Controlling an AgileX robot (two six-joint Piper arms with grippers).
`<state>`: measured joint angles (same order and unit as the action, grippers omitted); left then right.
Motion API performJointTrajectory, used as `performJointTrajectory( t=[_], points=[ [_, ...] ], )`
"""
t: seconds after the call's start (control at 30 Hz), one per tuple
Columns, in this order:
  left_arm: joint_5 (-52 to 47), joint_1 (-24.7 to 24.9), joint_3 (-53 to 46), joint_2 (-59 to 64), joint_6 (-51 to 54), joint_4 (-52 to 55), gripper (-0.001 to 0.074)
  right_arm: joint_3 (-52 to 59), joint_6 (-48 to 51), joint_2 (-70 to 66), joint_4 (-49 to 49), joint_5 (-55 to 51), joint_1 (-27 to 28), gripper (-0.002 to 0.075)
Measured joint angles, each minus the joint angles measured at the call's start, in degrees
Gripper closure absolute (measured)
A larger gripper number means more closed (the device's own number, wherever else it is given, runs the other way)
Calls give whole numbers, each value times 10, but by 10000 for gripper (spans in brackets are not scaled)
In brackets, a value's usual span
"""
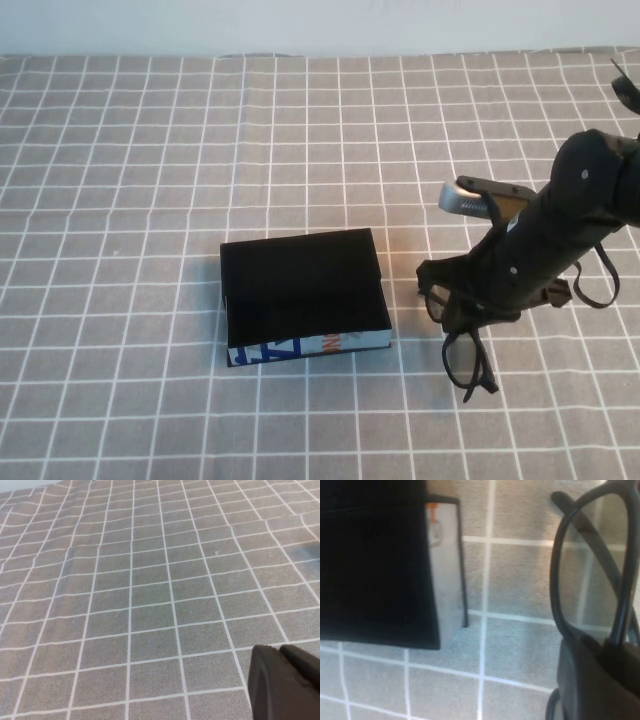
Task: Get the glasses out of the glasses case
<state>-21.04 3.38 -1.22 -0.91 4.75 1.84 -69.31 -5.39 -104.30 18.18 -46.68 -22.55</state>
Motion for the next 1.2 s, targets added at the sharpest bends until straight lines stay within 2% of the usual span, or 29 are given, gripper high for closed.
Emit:
performJointTrajectory(
  t=[0.17,0.23,0.4,0.5,0.63,0.8,0.87,1.07,1.2],
  points=[
    [0,0,0,0,0,0,739,1,-41,1,-30,-6,0,663],
    [0,0,0,0,0,0,739,1,-48,1,-41,-15,0,620],
    [0,0,0,0,0,0,739,1,-70,2,-70,-34,0,434],
    [0,0,0,0,0,0,739,1,-73,6,-87,-44,0,392],
    [0,0,0,0,0,0,739,1,-68,35,-95,-68,0,448],
    [0,0,0,0,0,0,739,14,-47,115,-97,-93,0,649],
    [0,0,0,0,0,0,739,32,-41,166,-97,-94,0,703],
    [0,0,0,0,0,0,739,132,-10,351,-93,-72,0,739],
    [0,0,0,0,0,0,739,180,11,478,-104,-102,0,741]
  ],
)
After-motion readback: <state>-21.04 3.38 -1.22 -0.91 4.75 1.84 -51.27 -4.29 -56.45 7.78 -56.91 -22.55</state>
